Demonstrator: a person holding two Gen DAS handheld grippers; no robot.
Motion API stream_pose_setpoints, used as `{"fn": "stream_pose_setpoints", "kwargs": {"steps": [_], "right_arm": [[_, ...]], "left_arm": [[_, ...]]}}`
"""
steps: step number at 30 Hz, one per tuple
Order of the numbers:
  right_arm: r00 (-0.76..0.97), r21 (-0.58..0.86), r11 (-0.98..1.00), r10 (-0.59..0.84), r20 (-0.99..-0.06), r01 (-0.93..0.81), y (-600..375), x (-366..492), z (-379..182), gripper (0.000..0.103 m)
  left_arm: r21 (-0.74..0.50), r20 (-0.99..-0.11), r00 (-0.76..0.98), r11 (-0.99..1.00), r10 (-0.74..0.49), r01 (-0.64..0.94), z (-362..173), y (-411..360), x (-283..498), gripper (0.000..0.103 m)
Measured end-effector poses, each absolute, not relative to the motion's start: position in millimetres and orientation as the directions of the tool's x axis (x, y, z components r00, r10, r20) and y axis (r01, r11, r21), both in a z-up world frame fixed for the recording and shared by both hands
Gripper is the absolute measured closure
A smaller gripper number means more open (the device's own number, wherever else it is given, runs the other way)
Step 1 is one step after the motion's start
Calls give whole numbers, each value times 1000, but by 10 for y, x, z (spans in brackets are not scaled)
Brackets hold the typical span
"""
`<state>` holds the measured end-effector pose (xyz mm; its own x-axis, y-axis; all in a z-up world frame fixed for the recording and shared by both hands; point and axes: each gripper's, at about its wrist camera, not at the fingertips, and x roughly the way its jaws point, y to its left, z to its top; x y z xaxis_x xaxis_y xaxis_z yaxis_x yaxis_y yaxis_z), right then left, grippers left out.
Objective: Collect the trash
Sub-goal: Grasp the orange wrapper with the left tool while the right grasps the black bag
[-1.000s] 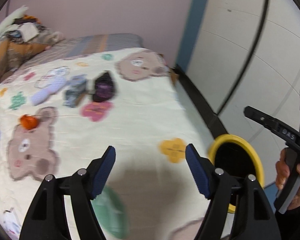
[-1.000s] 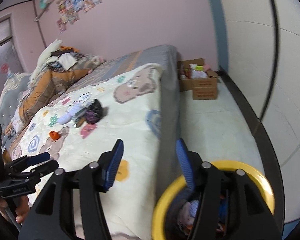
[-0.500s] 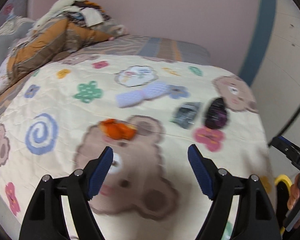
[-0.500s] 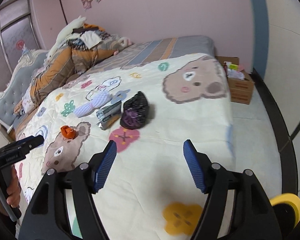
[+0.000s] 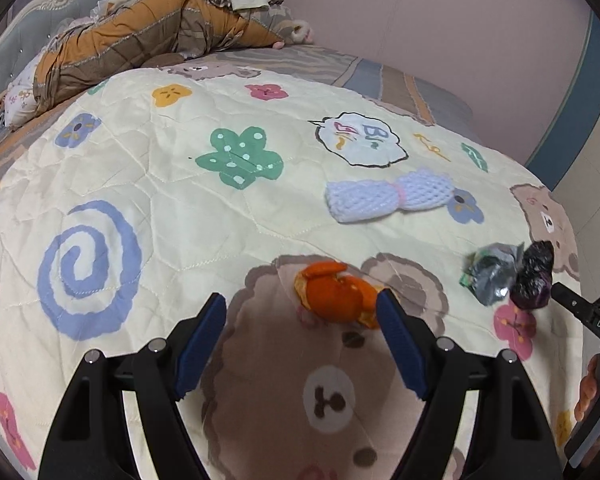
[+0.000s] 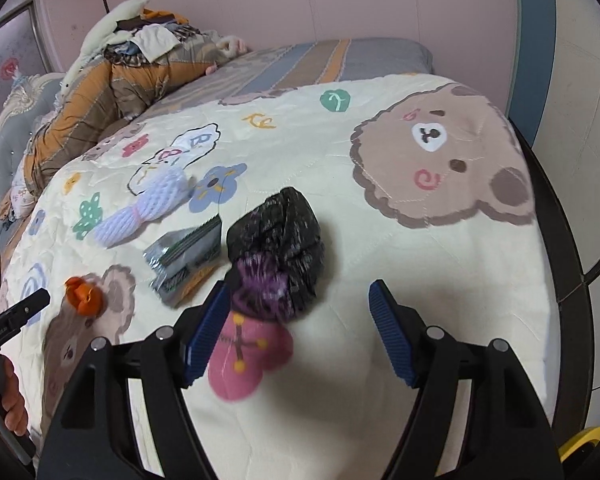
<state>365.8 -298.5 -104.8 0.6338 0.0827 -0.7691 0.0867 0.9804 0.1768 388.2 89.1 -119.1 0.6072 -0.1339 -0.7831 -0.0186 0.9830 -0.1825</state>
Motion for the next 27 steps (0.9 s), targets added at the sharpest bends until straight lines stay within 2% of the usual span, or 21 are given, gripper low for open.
{"fn": "stream_pose_setpoints", "kwargs": {"steps": [6,8,10,12,14,16,17,21,24,27], "right_arm": [[616,155,982,58,-786,105,-2928,3952,-1175,34],[612,154,982,55,-789,111,-2914,4009,-1206,34],[610,142,984,47,-791,107,-2872,4067,-1240,34],[603,144,985,60,-796,92,-2815,4108,-1279,34],[595,149,986,73,-801,79,-2755,4144,-1315,38],[589,152,986,84,-804,66,-2700,4173,-1346,57],[587,159,986,97,-804,55,-2674,4183,-1356,62],[598,145,989,95,-796,37,-2598,4171,-1341,68],[593,199,978,128,-795,55,-2683,4129,-1304,68],[629,186,981,110,-769,56,-2733,3968,-1149,69]], "left_arm": [[-198,-793,586,980,-169,14,-1352,743,4076,30],[-190,-798,577,981,-175,34,-1414,664,4094,35],[-195,-807,561,980,-188,46,-1479,617,4104,48],[-196,-810,554,979,-192,53,-1525,575,4095,55],[-190,-803,566,980,-186,54,-1519,567,4079,58],[-198,-799,570,979,-193,55,-1507,572,4071,63],[-201,-797,571,978,-195,54,-1504,576,4064,64],[-213,-796,568,975,-208,60,-1494,580,4046,69],[-228,-791,569,971,-226,70,-1461,581,4010,71],[-219,-781,582,972,-227,86,-1392,565,3933,73]]}}
